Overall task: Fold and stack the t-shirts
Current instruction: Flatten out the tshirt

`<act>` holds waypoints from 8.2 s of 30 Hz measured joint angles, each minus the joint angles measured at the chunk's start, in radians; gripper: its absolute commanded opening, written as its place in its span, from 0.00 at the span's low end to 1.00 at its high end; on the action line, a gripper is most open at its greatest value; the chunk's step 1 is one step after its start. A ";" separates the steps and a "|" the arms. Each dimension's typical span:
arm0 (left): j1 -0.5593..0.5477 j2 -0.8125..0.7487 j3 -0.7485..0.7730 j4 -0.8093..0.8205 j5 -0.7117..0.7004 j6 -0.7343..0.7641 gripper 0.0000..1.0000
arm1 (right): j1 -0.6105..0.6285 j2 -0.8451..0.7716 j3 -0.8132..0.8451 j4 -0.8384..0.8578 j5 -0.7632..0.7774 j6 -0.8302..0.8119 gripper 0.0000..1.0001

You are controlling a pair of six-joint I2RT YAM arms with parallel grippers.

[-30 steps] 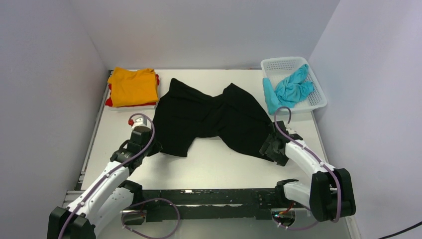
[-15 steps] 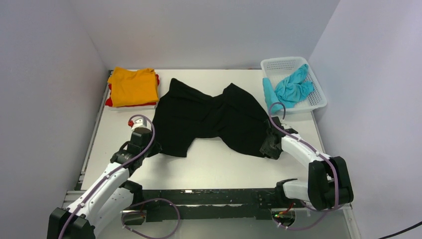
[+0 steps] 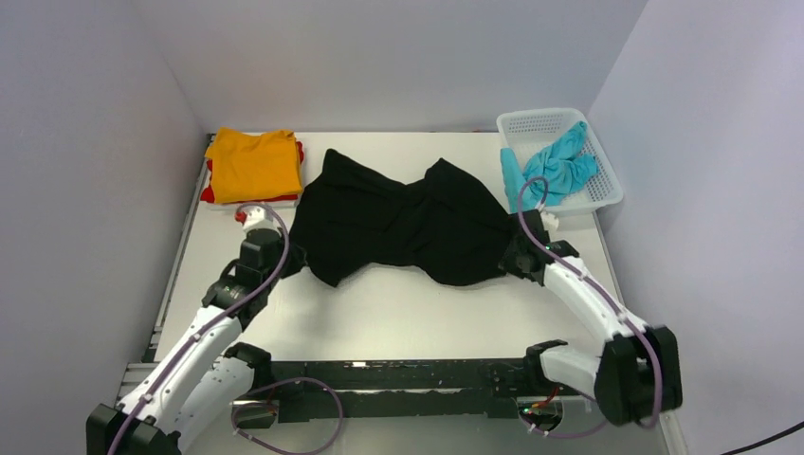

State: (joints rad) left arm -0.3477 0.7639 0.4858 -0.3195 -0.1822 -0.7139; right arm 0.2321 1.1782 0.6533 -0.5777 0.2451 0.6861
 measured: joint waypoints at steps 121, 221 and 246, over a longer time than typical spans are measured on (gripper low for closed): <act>0.188 1.649 1.662 0.299 0.103 0.521 0.99 | -0.067 0.920 0.949 0.572 0.178 -0.439 0.80; 0.133 0.559 0.070 0.238 0.381 0.053 0.99 | 0.882 0.798 0.734 -0.002 -0.724 -1.804 0.22; 0.133 0.612 0.144 0.154 0.331 0.067 0.99 | 0.923 0.426 0.363 0.190 -0.723 -1.653 0.81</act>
State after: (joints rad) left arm -0.2150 1.3762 0.6300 -0.1650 0.1490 -0.6468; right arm 1.1553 1.6043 1.0161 -0.3882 -0.4778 -0.9668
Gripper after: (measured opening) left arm 0.994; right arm 0.661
